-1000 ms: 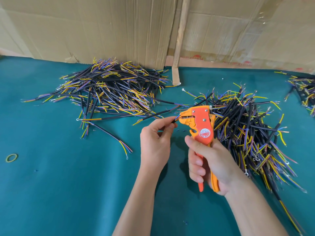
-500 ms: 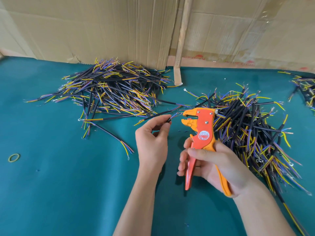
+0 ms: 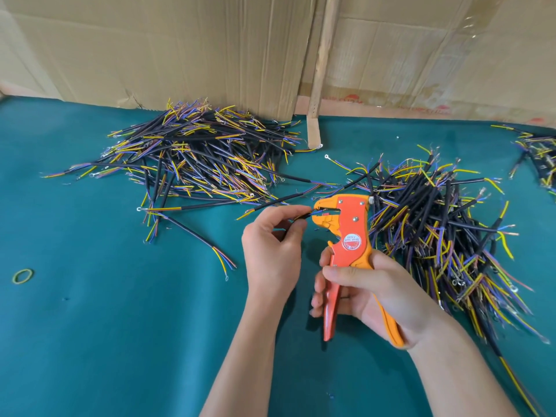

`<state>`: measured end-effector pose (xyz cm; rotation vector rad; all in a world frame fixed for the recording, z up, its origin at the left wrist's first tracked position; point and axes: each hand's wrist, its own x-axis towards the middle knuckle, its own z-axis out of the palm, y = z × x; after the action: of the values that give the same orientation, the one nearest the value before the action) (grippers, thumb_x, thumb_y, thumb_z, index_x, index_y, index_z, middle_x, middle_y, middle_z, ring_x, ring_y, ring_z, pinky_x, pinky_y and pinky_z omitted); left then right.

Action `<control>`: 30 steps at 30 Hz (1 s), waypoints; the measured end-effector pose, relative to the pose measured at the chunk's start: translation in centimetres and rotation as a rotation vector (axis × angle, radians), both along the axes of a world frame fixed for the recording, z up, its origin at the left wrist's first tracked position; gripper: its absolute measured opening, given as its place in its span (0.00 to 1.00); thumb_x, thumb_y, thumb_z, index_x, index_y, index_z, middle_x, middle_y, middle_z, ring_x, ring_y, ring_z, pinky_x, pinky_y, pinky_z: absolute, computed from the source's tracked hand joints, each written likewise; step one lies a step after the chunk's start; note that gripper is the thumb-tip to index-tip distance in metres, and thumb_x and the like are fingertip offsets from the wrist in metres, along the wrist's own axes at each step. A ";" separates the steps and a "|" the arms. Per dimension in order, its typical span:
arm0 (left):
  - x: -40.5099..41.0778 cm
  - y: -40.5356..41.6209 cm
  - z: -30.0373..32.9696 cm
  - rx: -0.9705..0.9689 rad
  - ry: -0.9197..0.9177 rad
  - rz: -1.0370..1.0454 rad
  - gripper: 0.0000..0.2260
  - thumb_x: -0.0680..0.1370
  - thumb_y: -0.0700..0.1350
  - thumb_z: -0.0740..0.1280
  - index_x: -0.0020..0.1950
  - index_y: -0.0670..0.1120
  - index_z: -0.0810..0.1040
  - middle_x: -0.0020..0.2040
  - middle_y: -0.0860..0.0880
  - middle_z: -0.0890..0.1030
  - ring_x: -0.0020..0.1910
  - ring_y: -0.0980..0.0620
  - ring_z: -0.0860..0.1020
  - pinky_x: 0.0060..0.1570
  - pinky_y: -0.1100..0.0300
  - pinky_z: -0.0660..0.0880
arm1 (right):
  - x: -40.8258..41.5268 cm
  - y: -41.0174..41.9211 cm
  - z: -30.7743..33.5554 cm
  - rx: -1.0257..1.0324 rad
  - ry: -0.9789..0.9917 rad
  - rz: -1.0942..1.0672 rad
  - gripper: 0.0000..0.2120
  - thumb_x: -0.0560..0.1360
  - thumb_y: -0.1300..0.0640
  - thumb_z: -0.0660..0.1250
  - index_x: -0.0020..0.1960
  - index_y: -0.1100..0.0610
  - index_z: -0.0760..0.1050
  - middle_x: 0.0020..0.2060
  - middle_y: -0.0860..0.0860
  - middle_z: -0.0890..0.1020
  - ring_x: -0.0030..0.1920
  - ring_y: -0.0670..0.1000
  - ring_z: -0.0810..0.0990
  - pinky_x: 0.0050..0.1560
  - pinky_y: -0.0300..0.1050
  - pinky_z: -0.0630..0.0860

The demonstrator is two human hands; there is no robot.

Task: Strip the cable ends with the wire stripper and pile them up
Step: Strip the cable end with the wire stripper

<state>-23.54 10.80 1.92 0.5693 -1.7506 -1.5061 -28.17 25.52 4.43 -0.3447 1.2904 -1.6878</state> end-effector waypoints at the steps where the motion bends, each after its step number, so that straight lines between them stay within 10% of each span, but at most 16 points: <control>1: 0.0 0.0 0.0 -0.006 0.001 0.001 0.17 0.74 0.31 0.71 0.44 0.56 0.86 0.42 0.55 0.85 0.39 0.59 0.80 0.41 0.67 0.75 | 0.0 0.0 0.0 0.003 0.002 -0.002 0.05 0.71 0.62 0.74 0.47 0.59 0.81 0.38 0.64 0.79 0.38 0.64 0.80 0.42 0.59 0.81; 30: 0.1 0.0 0.0 0.013 -0.015 0.001 0.15 0.75 0.32 0.71 0.45 0.52 0.86 0.42 0.56 0.84 0.40 0.59 0.79 0.42 0.66 0.74 | -0.2 0.0 0.0 -0.005 -0.028 -0.003 0.06 0.72 0.60 0.73 0.44 0.61 0.76 0.33 0.60 0.73 0.30 0.59 0.73 0.33 0.54 0.76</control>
<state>-23.42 10.79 1.97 0.5890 -1.7525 -1.5170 -28.33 25.51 4.41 -0.3207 1.2671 -1.6932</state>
